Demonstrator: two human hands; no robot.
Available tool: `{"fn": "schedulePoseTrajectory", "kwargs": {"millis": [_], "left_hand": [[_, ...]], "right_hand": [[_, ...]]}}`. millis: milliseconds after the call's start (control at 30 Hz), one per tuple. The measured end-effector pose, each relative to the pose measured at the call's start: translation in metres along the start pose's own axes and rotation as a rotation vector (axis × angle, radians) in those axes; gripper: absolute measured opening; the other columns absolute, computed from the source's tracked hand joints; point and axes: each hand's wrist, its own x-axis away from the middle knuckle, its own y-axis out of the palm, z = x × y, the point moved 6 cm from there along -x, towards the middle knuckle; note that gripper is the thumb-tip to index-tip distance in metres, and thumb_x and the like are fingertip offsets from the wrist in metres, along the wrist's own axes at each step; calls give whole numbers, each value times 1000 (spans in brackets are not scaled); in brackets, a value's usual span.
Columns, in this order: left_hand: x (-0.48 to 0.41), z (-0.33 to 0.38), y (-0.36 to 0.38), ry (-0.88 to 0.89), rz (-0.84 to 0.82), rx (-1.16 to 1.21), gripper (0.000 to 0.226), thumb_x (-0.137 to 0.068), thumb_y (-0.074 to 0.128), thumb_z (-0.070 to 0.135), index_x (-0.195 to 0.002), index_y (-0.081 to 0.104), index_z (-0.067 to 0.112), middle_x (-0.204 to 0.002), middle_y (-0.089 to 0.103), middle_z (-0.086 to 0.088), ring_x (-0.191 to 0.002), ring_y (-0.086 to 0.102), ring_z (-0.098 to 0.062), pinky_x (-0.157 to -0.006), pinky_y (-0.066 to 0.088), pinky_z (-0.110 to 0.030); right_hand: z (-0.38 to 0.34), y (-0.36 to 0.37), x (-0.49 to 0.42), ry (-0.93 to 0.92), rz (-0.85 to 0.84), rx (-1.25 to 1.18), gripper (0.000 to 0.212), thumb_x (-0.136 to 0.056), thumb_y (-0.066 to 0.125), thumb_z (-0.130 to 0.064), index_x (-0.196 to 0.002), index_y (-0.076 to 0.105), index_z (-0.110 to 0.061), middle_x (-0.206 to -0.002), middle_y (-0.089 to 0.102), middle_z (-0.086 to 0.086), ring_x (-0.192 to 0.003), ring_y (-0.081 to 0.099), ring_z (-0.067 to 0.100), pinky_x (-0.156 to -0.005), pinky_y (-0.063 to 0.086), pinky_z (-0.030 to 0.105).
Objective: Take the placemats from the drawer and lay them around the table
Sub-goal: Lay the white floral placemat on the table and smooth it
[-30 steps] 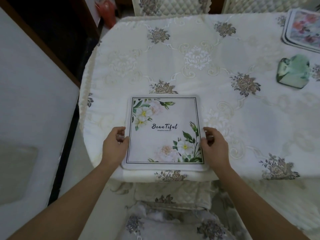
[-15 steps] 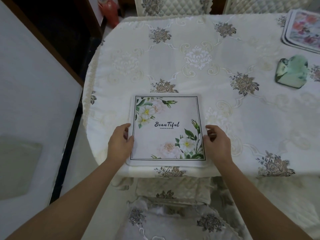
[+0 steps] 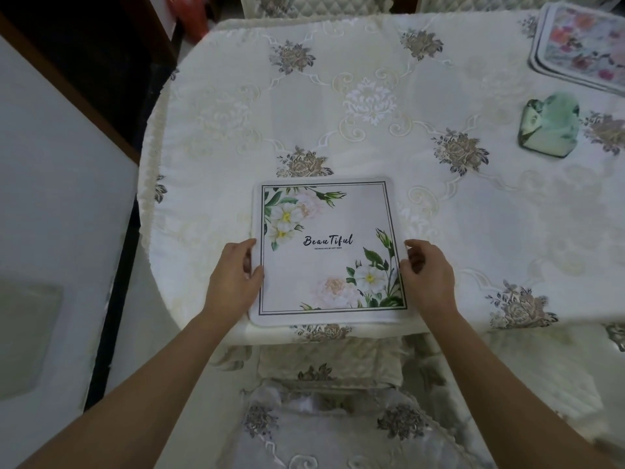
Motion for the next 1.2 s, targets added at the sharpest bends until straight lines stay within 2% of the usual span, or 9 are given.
{"fn": "schedulePoseTrajectory", "kwargs": {"millis": [100,233,367,433,567,733,900,1100,1200], "left_hand": [[-8,2,0,33,0,-45,53,-90,67,23,-140,50,18,-118,48,3,-92,53,-9,-77,44,-26],[-24,13,-1,95,4,-98,50,-91,65,26,-139,52,14,-124,50,-2,-109,52,-19,-89,46,-34],[-43,28,5,136,4,-265,47,-91,65,26,-135,56,11,-140,49,-11,-129,44,-31,-104,36,-45],[-53,40,11,192,6,-317,46,-92,64,26,-135,57,10,-149,44,-14,-137,39,-34,-111,31,-48],[-80,72,29,349,-39,-350,46,-98,55,28,-141,52,11,-156,37,-14,-143,33,-32,-119,23,-49],[-107,86,44,388,-110,-384,52,-104,40,38,-150,40,15,-162,29,-8,-149,22,-26,-121,17,-42],[-108,78,47,418,-163,-449,53,-104,36,42,-152,38,20,-163,27,-5,-150,21,-23,-121,18,-43],[-102,54,24,404,-157,-483,54,-100,34,41,-147,47,17,-157,38,-7,-145,33,-26,-119,24,-45],[-104,53,20,380,-147,-501,53,-100,35,41,-145,48,17,-156,39,-7,-144,33,-27,-120,20,-48]], "right_hand": [[-7,5,-2,-60,-26,6,38,-89,65,-17,-127,60,-20,-114,53,-5,-98,55,11,-89,46,29],[-20,10,-13,-167,-43,78,34,-92,61,-22,-125,61,-22,-125,55,-6,-117,43,11,-100,39,30],[-43,21,-32,-315,-68,171,33,-93,60,-18,-126,63,-14,-132,58,1,-125,43,19,-109,33,30],[-61,35,-45,-390,-123,203,34,-96,56,-18,-129,62,-11,-136,58,4,-128,44,23,-112,34,35],[-100,75,-65,-492,-268,273,44,-97,50,-16,-141,51,-13,-149,47,4,-139,35,25,-117,28,39],[-124,105,-77,-577,-340,328,52,-100,48,-24,-150,38,-12,-157,34,6,-148,21,24,-123,15,37],[-113,106,-77,-602,-340,459,55,-100,45,-35,-152,33,-18,-161,27,0,-151,16,20,-122,12,40],[-85,75,-81,-507,-287,509,56,-97,45,-30,-151,34,-21,-161,28,-2,-149,18,20,-122,14,43],[-87,73,-83,-499,-277,503,54,-97,44,-30,-150,37,-20,-160,30,0,-148,20,23,-121,15,42]]}}
